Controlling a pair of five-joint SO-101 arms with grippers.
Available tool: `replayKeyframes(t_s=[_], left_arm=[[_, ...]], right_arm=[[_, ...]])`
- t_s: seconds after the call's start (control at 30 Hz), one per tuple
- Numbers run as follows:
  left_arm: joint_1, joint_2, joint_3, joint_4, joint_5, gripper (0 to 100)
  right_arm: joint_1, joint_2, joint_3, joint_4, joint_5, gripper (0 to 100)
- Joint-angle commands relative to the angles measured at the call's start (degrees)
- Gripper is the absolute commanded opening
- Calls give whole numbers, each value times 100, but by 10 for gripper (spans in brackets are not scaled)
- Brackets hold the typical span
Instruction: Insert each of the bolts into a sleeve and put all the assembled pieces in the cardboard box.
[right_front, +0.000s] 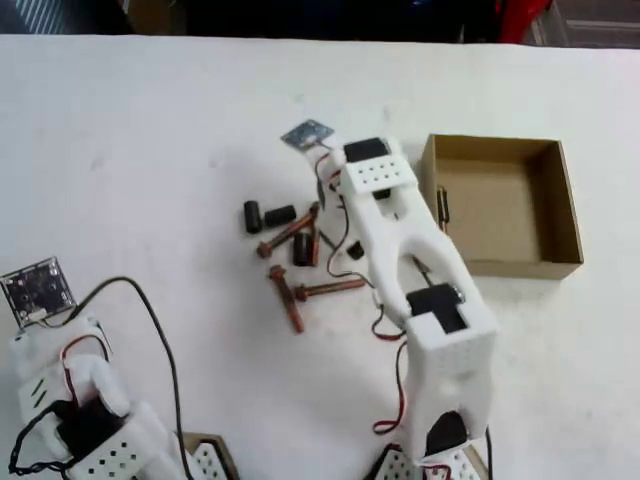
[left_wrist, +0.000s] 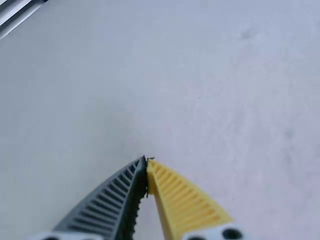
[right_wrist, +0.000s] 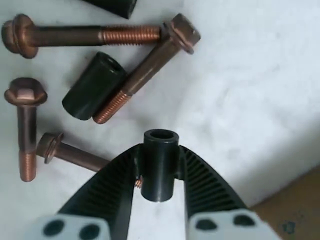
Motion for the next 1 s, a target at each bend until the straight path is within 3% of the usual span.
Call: replayKeyframes(t_s=[0.0,0.97], left_arm=[[136,-40,-44,53,-44,24],[136,-40,-44,53,-44,24]], right_arm=[[66,171,-62,-119,70,17],[84,769,-70,-198,413,47]])
